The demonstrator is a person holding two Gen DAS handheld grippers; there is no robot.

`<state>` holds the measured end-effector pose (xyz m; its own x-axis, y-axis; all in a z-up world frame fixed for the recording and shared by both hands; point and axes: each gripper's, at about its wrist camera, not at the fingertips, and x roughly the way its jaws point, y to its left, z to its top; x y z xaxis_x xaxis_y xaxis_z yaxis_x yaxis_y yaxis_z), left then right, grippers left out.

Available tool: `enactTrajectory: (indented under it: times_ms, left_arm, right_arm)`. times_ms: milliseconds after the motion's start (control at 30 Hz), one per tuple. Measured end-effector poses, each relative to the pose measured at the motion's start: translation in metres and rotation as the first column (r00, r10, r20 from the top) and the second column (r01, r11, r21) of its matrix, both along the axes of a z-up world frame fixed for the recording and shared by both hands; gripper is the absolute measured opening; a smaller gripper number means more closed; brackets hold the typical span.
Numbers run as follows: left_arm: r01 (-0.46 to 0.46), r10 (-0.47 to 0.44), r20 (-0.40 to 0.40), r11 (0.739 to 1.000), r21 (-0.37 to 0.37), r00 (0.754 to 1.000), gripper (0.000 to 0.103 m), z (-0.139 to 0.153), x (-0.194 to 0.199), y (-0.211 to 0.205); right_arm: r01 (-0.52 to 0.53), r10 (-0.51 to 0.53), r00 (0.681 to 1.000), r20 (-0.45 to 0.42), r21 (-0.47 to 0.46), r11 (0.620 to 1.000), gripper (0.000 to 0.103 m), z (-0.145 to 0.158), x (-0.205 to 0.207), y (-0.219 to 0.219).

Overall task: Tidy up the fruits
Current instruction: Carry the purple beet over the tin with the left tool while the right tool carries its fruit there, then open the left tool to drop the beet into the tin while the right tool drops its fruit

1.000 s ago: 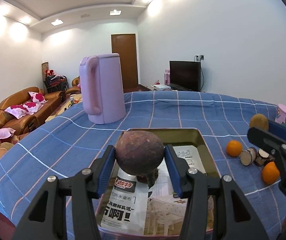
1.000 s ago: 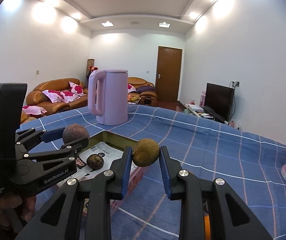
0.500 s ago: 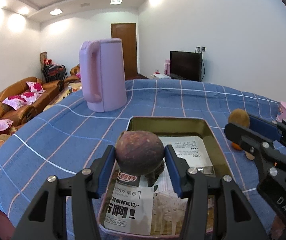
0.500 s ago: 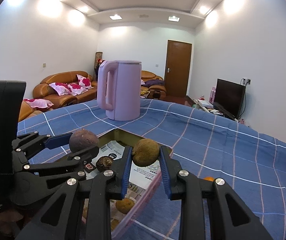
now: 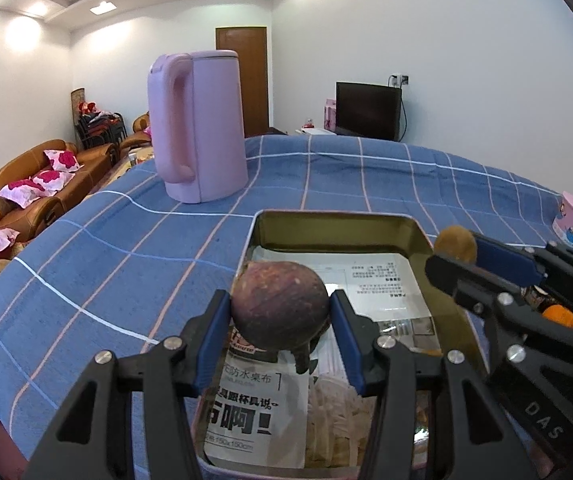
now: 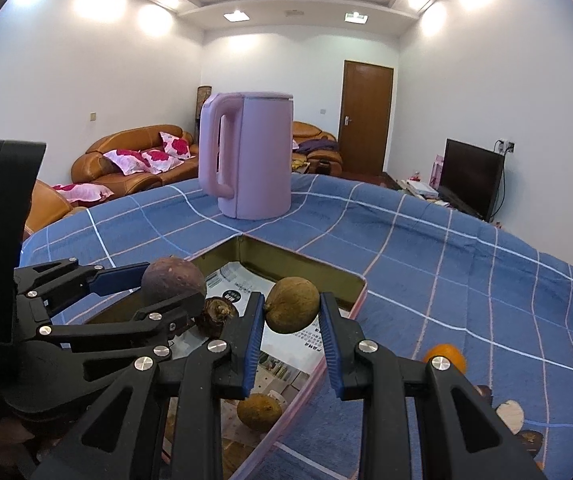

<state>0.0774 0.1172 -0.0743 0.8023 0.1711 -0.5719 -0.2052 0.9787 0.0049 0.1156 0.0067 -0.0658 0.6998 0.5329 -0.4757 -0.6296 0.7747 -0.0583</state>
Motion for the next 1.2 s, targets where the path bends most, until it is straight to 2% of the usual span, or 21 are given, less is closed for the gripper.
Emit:
enactTrajectory:
  times_ms: [167, 500, 600, 733, 800, 900, 967, 1100, 1200]
  left_arm:
    - [0.015, -0.016, -0.048, 1.0, -0.011, 0.999, 0.053, -0.005, 0.007, 0.001]
    - [0.018, -0.02, -0.054, 0.999, -0.037, 0.998, 0.054, -0.005, 0.008, 0.005]
    - [0.02, -0.022, -0.055, 0.999, -0.045, 0.998, 0.054, -0.005, 0.007, 0.008]
    - [0.019, -0.022, -0.056, 0.999, -0.051, 0.998, 0.055, -0.005, 0.005, 0.008]
    - [0.024, -0.027, -0.053, 0.998, -0.06, 0.998, 0.059, -0.002, 0.003, 0.007]
    - [0.033, -0.034, -0.017, 0.997, -0.064, 0.999, 0.077, 0.008, -0.005, 0.004]
    - [0.032, -0.031, 0.02, 0.998, -0.051, 0.999, 0.098, 0.017, -0.013, -0.002]
    - [0.066, -0.064, 0.053, 0.997, -0.044, 0.997, 0.101, 0.029, -0.018, -0.019]
    - [0.094, -0.092, 0.068, 0.995, -0.023, 0.993, 0.101, 0.031, -0.018, -0.039]
  right_arm:
    - [-0.013, 0.012, 0.999, -0.047, -0.02, 1.0, 0.03, -0.006, 0.007, 0.004]
    - [-0.026, 0.023, 0.994, -0.108, -0.031, 0.999, 0.03, -0.011, 0.017, 0.007]
    - [-0.016, 0.012, 0.994, -0.104, -0.035, 0.999, 0.034, -0.011, 0.016, 0.007]
    - [0.005, -0.009, 0.995, -0.095, -0.033, 0.999, 0.046, -0.01, 0.014, 0.002]
    - [0.015, -0.017, 0.996, -0.09, -0.026, 1.0, 0.05, -0.009, 0.011, -0.002]
    - [0.029, -0.03, 0.997, -0.066, -0.018, 0.999, 0.055, -0.006, 0.001, -0.014]
    - [0.044, -0.044, 0.998, -0.05, -0.003, 0.999, 0.059, -0.004, -0.007, -0.027]
    - [0.108, -0.108, 0.994, -0.023, 0.012, 0.994, 0.06, 0.0, -0.02, -0.062]
    - [0.197, -0.196, 0.98, -0.006, 0.011, 0.98, 0.06, 0.002, -0.028, -0.098]
